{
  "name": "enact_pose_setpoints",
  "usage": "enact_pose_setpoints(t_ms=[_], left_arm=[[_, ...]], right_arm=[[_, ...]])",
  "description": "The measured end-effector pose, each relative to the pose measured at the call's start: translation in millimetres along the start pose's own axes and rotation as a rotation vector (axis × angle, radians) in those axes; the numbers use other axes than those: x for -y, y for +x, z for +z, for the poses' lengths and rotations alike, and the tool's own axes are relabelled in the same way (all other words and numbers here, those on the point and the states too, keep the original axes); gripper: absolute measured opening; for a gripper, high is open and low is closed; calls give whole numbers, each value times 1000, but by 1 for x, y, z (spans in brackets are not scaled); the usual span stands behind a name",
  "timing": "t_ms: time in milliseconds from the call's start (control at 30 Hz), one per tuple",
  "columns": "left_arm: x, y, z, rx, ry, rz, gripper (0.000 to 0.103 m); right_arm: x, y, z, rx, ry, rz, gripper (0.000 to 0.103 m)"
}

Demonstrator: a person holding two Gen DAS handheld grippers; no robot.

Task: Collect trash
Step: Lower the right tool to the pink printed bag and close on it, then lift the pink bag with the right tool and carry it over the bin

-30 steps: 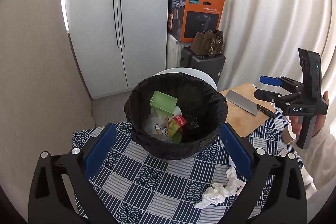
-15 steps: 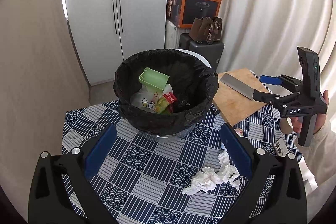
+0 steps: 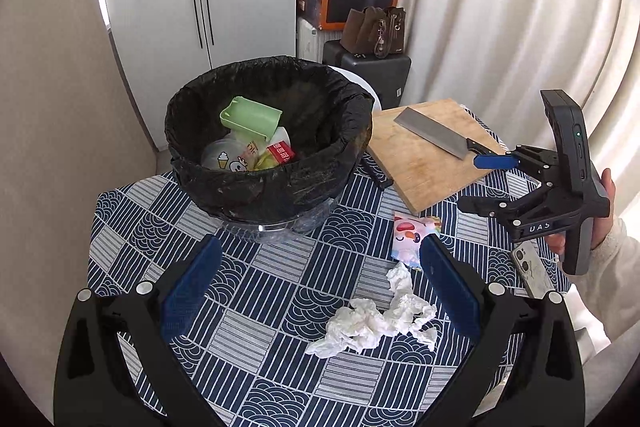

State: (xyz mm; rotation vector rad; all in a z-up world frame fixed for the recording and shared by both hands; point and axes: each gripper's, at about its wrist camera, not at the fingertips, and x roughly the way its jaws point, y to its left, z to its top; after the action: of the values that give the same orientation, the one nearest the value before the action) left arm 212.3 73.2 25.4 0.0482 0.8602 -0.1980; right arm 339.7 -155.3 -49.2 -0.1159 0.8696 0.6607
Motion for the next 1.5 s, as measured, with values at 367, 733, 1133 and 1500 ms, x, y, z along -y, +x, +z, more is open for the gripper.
enact_pose_setpoints(t_ms=[367, 733, 1133, 1500], left_arm=[[25, 16, -11, -27, -4, -35, 97], [40, 60, -14, -81, 70, -129, 97], [56, 105, -16, -159, 192, -224, 97], [51, 137, -25, -221, 132, -268, 95]], right_arm=[[30, 28, -34, -84, 80, 30, 82], [68, 72, -63, -165, 319, 102, 78], [78, 103, -57, -222, 383, 211, 55], [66, 92, -50, -165, 333, 211, 2]])
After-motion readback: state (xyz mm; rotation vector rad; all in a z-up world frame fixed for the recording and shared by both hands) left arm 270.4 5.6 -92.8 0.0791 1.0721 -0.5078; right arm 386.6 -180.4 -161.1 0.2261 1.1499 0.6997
